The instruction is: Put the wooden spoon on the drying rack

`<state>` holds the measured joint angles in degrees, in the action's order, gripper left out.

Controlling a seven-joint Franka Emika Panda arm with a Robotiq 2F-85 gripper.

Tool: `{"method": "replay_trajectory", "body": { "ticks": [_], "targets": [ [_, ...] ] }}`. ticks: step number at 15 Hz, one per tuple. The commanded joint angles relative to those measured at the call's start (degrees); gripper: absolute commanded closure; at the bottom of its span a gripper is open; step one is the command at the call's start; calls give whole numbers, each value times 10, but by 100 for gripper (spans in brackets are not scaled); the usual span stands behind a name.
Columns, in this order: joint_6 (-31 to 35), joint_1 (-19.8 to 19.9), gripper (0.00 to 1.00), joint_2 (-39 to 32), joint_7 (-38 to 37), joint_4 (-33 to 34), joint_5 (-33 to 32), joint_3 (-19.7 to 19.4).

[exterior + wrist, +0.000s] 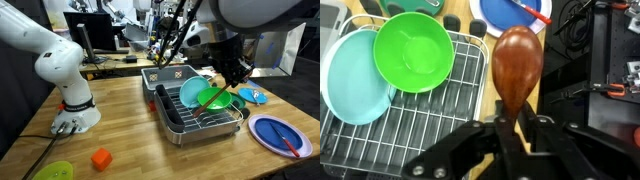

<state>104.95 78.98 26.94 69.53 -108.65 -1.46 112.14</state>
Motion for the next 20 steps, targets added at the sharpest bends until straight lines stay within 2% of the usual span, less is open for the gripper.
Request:
{"method": "replay_trajectory", "body": {
  "ticks": [1, 10, 20],
  "targets": [
    [-10, 45, 96, 34, 91, 37, 41, 28],
    [-26, 107, 96, 151, 82, 154, 58, 49],
    [-58, 167, 96, 241, 83, 243, 67, 80]
  ]
}}
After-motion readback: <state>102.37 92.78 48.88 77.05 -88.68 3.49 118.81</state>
